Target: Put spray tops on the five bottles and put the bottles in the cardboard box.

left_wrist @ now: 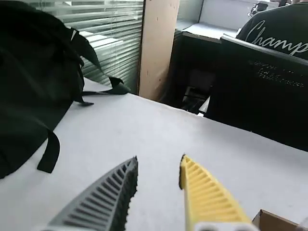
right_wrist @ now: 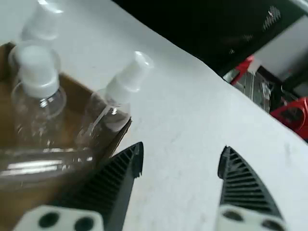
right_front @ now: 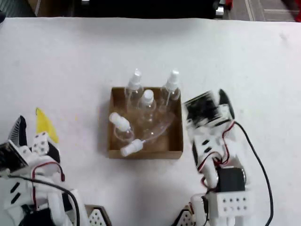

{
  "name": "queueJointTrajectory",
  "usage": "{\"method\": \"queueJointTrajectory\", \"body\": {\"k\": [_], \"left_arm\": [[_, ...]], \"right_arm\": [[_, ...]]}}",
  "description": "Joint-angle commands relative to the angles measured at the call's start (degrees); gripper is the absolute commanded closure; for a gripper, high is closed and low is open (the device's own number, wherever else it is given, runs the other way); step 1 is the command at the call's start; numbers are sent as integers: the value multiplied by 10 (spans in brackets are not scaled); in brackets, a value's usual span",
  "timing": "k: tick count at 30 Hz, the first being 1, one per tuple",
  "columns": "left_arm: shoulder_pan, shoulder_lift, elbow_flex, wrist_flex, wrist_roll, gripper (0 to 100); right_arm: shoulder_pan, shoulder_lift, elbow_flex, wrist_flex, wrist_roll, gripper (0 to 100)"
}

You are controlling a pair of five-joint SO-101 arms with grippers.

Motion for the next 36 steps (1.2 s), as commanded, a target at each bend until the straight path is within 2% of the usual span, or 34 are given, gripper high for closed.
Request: {"method": "queueJointTrajectory", "body": {"k": [1, 3, 7, 14, 17, 19, 24, 29, 36], "left_arm": [[-8, -1, 87, -69, 37, 861], [-11, -1, 126, -101, 43, 861], [-10, -1, 141, -113, 47, 861], [-10, -1, 144, -109, 43, 861], [-10, -1, 145, -109, 43, 861], [-9, -1, 145, -109, 43, 861], [-9, -1, 145, -109, 43, 861], [-8, -1, 145, -109, 43, 861], [-8, -1, 145, -110, 42, 861]], "right_arm": [[-51, -15, -92, 132, 122, 766], [-80, -15, -128, 194, 155, 766], [-138, -15, -185, 315, 198, 766], [-302, -19, -137, 369, 201, 791], [-350, -21, -56, 341, 200, 881], [-375, -36, -11, 308, 190, 903], [-414, -124, 48, 251, 125, 783], [-415, -182, 81, 187, 126, 853], [-415, -145, 197, 60, 127, 820]]}}
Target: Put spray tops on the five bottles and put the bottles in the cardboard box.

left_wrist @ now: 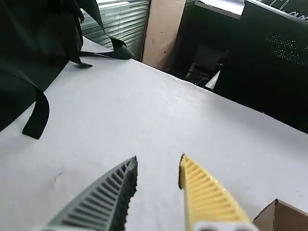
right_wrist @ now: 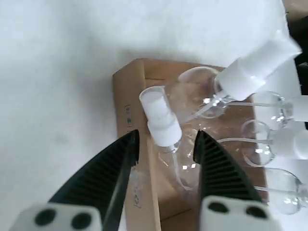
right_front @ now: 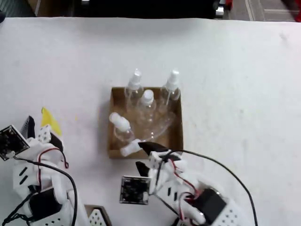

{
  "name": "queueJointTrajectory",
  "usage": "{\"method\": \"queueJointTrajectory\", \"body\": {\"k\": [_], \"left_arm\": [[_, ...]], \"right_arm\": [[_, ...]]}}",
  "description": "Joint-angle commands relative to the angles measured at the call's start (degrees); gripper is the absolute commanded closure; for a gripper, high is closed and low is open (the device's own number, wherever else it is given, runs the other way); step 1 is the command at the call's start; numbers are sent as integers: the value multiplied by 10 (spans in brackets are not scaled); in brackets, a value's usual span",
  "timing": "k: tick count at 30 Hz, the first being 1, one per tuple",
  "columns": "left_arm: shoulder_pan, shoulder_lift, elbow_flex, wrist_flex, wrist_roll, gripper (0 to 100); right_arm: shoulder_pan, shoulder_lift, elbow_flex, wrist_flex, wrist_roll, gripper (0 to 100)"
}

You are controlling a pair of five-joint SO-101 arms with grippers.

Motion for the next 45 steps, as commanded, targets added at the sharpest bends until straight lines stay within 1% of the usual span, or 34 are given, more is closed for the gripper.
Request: {"method": "queueJointTrajectory", "body": {"k": [1, 4, 8, 11, 14, 16, 24, 33, 36, 38, 42, 45], "left_arm": [[-3, -7, 1, -16, 2, 861], [-3, -7, 1, -16, 2, 861], [-3, -7, 1, -16, 2, 861], [-3, -7, 1, -17, 2, 861], [-3, -7, 1, -17, 2, 861], [-3, -7, 1, -17, 2, 861], [-2, -7, 1, -17, 2, 861], [-2, -7, 1, -17, 2, 861], [-2, -7, 1, -17, 2, 861], [-2, -7, 1, -17, 2, 861], [-2, -7, 1, -17, 2, 861], [-2, -7, 1, -17, 2, 861]], "right_arm": [[-2, 16, 21, -62, -5, 820], [-6, 22, 26, -80, -5, 819], [-30, 22, 27, -97, -6, 820], [-41, 22, 44, -130, -6, 822], [-41, 22, 91, -176, -6, 822], [-41, 19, 109, -184, -6, 822], [-38, 18, 108, -190, -6, 822], [-37, 18, 168, -286, -5, 822], [-36, 18, 171, -294, -5, 824], [-36, 18, 171, -294, -5, 851], [-36, 18, 171, -295, -5, 940], [-36, 18, 174, -313, -5, 961]]}}
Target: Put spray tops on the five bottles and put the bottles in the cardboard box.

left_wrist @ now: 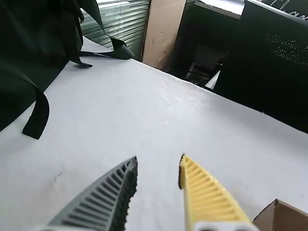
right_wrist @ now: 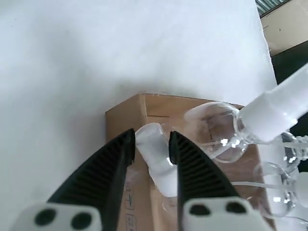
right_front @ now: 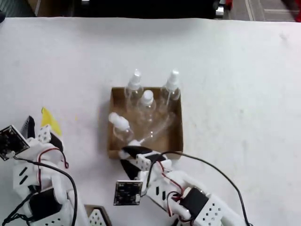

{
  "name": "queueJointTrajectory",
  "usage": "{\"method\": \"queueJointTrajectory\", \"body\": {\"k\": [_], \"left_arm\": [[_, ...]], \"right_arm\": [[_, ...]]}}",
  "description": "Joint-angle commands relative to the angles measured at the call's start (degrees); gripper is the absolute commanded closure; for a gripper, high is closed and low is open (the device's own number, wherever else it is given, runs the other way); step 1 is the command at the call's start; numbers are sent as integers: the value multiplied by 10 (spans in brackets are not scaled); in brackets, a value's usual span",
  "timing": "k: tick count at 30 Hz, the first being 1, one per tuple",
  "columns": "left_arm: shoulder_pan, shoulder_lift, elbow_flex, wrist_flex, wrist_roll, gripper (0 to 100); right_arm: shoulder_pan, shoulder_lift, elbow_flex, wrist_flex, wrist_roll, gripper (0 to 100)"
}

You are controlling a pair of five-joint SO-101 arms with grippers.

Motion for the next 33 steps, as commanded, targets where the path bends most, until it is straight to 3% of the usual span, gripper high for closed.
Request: {"method": "queueJointTrajectory", "body": {"k": [1, 8, 25, 33], "left_arm": [[-2, -7, 1, -17, 2, 861], [-2, -7, 1, -17, 2, 861], [-2, -7, 1, -17, 2, 861], [-2, -7, 1, -18, 2, 861]], "right_arm": [[0, 4, -3, -18, -4, 960], [13, 4, -4, -18, -4, 964], [160, -125, -33, 43, -4, 965], [166, -131, -42, 44, -4, 965]]}}
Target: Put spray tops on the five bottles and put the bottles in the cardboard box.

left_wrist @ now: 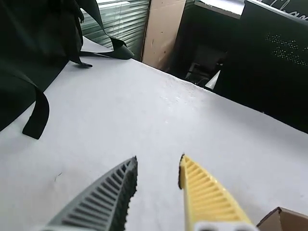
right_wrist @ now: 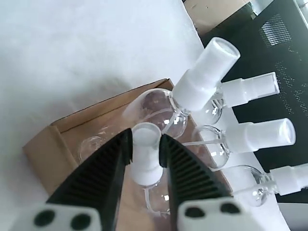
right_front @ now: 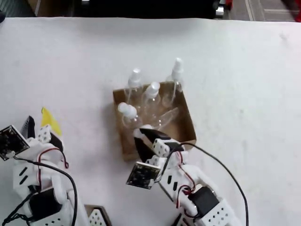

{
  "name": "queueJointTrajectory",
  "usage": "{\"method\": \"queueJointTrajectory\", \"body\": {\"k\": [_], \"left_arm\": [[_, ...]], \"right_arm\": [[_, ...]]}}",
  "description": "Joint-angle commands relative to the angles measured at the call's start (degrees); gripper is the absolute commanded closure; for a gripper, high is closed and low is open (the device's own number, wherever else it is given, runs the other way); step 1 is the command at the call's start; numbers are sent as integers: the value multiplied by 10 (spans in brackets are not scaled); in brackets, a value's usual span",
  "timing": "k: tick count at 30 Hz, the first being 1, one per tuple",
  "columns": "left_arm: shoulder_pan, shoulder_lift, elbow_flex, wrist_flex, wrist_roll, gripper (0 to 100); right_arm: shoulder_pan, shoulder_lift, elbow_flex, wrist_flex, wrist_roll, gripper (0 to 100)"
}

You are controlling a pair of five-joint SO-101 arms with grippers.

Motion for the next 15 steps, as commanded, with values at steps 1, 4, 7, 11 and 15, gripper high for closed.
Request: {"method": "queueJointTrajectory", "body": {"k": [1, 4, 7, 11, 15], "left_arm": [[-2, -7, 1, -18, 2, 861], [-2, -7, 1, -19, 2, 861], [-2, -7, 1, -19, 2, 861], [-2, -7, 1, -19, 2, 861], [-2, -7, 1, -19, 2, 861]], "right_arm": [[15, -4, -42, 6, -1, 971], [13, -4, -59, 34, -1, 982], [11, -4, -75, 65, -1, 981], [25, -4, -81, 70, -1, 981], [45, -4, -84, 68, -1, 981]]}}
